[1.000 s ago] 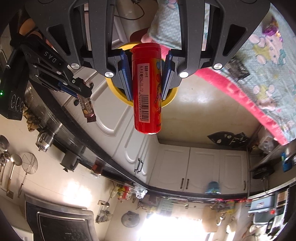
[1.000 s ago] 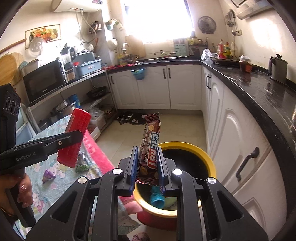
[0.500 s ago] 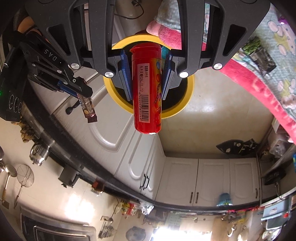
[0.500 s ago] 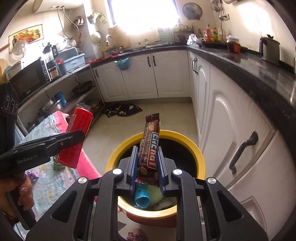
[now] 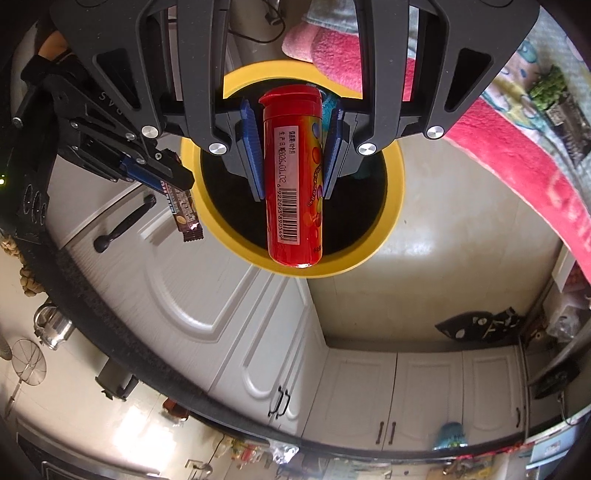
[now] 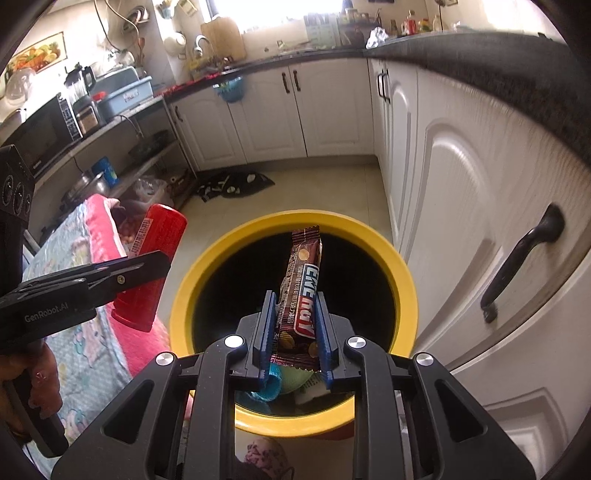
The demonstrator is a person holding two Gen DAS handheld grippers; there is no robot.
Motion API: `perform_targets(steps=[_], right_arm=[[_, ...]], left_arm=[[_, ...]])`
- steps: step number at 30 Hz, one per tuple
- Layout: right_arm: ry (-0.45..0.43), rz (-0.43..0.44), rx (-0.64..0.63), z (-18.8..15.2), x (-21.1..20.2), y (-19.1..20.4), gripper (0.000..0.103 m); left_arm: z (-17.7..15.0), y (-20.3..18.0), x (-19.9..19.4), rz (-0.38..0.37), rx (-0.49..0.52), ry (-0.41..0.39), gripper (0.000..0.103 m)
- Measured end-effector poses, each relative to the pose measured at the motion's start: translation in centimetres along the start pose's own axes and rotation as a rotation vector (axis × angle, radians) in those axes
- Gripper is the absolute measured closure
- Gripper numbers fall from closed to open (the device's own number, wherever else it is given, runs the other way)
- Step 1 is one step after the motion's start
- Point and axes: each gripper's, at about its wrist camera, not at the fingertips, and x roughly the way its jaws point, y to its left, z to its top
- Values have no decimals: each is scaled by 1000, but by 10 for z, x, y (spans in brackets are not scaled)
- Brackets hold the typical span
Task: Collect trash
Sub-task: 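Open both tools to drop the items into the yellow bin, then move both open tools back over the remaining trash on the bed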
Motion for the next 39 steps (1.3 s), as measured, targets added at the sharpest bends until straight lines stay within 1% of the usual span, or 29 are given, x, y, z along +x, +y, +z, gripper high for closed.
perform_targets(steps=[6, 7, 8, 9, 10, 11, 13, 14, 15, 16, 18, 19, 21, 22, 23, 24, 26, 29, 32, 39], right_arm=[[41, -2, 7, -4, 18, -5, 81], [43, -5, 7, -4, 19, -5, 80], [46, -9, 9, -5, 20, -6, 77], [48, -12, 11, -4, 21, -8, 75], [49, -14, 14, -5, 22, -9, 70], [50, -16, 18, -5, 22, -10, 66], [50, -18, 23, -6, 21, -12, 65], [49, -20, 24, -7, 20, -12, 62], [47, -22, 27, -8, 19, -12, 60], [44, -23, 32, -8, 18, -12, 57], [37, -24, 37, -8, 15, -13, 55], [34, -27, 37, -7, 13, -13, 52], [21, -34, 36, -7, 8, -11, 46], [13, -37, 37, -7, 5, -10, 43], [2, -40, 39, -7, 0, -9, 40], [-5, -40, 39, -7, -3, -8, 39], [-22, -40, 35, -7, -11, -6, 36], [-48, -39, 22, -5, -22, 2, 33], [-76, -29, 7, -4, -35, 12, 32], [-122, 1, -37, 0, -58, 34, 30]], left_arm=[[-3, 4, 14, -5, -11, 34, 79], [-4, 5, 15, -3, -14, 35, 79], [-4, 5, 15, -4, -15, 36, 78], [-5, 6, 16, -4, -16, 39, 75], [-5, 7, 16, -2, -16, 42, 73], [-5, 6, 16, 0, -16, 43, 68], [-5, 6, 15, 7, -16, 41, 65], [-5, 7, 13, 10, -16, 36, 62], [-4, 6, 11, 14, -17, 32, 56], [-4, 7, 8, 20, -19, 26, 53], [-4, 8, 2, 27, -21, 14, 43], [-4, 8, -3, 36, -20, 6, 40], [-4, 9, -11, 52, -17, -10, 28], [-4, 11, -16, 60, -20, -18, 23], [-4, 12, -22, 64, -27, -28, 15], [-4, 14, -28, 66, -33, -37, 11], [-5, 16, -41, 70, -40, -56, 11], [-8, 20, -59, 92, -51, -85, 11], [-12, 27, -78, 93, -71, -113, 11], [-22, 38, -115, 122, -100, -170, 11]])
